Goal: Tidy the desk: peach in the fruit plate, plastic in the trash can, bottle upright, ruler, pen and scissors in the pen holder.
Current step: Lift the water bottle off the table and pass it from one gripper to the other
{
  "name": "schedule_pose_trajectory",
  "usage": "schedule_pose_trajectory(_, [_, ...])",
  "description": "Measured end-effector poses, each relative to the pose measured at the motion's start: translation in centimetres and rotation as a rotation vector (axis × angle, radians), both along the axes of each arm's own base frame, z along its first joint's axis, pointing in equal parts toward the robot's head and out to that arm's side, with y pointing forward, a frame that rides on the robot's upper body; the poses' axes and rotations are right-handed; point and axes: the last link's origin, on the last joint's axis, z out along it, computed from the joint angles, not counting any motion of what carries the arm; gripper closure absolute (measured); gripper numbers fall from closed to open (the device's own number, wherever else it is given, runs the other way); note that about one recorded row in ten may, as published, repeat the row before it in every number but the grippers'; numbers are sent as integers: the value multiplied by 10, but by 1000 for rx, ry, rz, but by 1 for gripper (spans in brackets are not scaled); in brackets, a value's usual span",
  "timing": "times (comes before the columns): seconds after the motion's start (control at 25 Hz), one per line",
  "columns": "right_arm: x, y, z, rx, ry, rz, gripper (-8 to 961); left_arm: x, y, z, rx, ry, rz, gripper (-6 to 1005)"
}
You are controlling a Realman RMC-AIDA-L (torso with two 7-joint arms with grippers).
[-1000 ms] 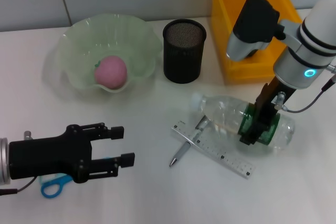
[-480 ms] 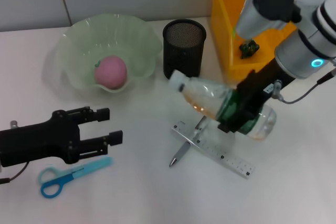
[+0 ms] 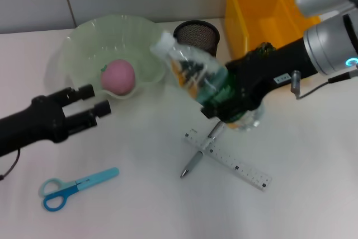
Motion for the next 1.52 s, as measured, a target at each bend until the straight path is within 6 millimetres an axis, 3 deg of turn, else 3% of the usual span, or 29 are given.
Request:
schedule_pose_trajectory(0.56, [2,-7,-13,2,360,90,184,19,-1,8,94,-319,27,284])
schedule_pose_trajectory(1.04, [4,-5,-22,-15,388,91,184,38,3,2,79,-376,-48,284])
schedule_pose_trajectory(1.52, [0,-5,-30,-34,441,95,184,43,3,2,78,-385,-83,284])
